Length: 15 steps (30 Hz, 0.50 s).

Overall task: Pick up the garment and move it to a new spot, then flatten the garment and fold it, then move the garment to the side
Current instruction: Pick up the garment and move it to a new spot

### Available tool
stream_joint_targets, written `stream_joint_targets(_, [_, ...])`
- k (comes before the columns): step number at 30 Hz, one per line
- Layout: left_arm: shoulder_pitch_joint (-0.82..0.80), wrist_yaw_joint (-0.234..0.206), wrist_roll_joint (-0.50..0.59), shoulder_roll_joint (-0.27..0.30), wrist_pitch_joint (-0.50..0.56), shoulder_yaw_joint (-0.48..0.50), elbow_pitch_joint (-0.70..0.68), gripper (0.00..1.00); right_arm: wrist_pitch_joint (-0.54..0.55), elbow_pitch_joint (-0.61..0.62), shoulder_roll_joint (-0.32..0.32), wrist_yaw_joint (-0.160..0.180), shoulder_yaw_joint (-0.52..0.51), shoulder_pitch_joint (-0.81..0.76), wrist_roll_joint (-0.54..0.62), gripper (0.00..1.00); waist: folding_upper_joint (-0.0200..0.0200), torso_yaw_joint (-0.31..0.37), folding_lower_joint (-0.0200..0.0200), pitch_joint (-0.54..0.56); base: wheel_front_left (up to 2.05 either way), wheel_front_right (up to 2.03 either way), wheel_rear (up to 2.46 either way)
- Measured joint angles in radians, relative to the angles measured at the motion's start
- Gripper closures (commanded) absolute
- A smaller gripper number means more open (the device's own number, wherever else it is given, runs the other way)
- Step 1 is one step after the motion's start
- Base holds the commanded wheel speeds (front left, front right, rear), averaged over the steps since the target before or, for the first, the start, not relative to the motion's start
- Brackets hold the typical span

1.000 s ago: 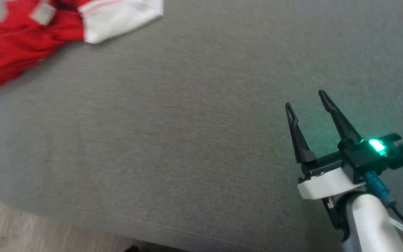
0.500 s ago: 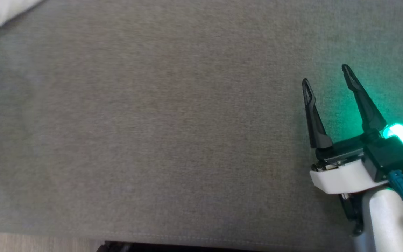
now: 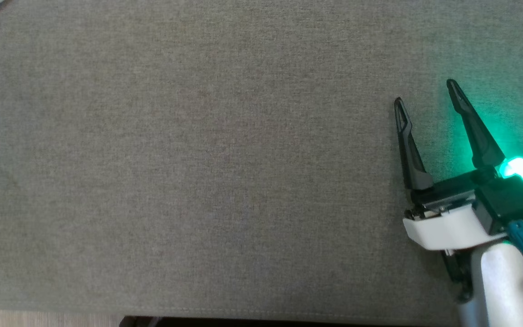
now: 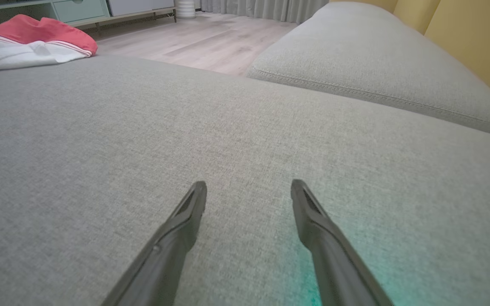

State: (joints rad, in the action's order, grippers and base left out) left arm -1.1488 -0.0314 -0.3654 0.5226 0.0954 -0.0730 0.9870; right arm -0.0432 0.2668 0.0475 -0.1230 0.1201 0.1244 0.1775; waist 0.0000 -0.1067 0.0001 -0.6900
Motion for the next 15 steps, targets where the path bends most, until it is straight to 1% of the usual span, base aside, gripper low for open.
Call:
stream_joint_targets(6, [-0.036, 0.039, 0.006, 0.003, -0.045, -0.027, 0.027, 1.0, -0.028, -0.05, 0.0, 0.0, 0.004, 0.031, -0.007, 0.0, 0.0, 0.006, 0.0, 0.045, 0.0, 0.0, 0.0])
stream_joint_targets(10, [-0.066, 0.081, 0.033, 0.022, -0.06, -0.062, 0.028, 1.0, -0.051, -0.104, 0.0, 0.0, 0.006, 0.03, -0.039, 0.0, 0.0, 0.016, -0.0001, 0.104, 0.0, 0.0, 0.0])
stream_joint_targets(13, [-0.087, 0.112, 0.052, 0.026, -0.061, -0.099, 0.01, 1.0, -0.072, -0.151, 0.0, 0.0, 0.005, 0.03, -0.064, 0.0, 0.0001, 0.024, -0.0001, 0.161, 0.0, 0.0, 0.0])
stream_joint_targets(14, [-0.095, 0.121, 0.056, 0.024, -0.063, -0.114, 0.001, 1.0, -0.079, -0.169, 0.0, 0.0, 0.005, 0.03, -0.074, 0.0, 0.0001, 0.027, -0.0001, 0.182, 0.0, 0.0, 0.0])
stream_joint_targets(15, [-0.095, 0.121, 0.056, 0.024, -0.063, -0.114, 0.001, 1.0, -0.079, -0.169, 0.0, 0.0, 0.005, 0.03, -0.074, 0.0, 0.0001, 0.027, -0.0001, 0.182, 0.0, 0.0, 0.0])
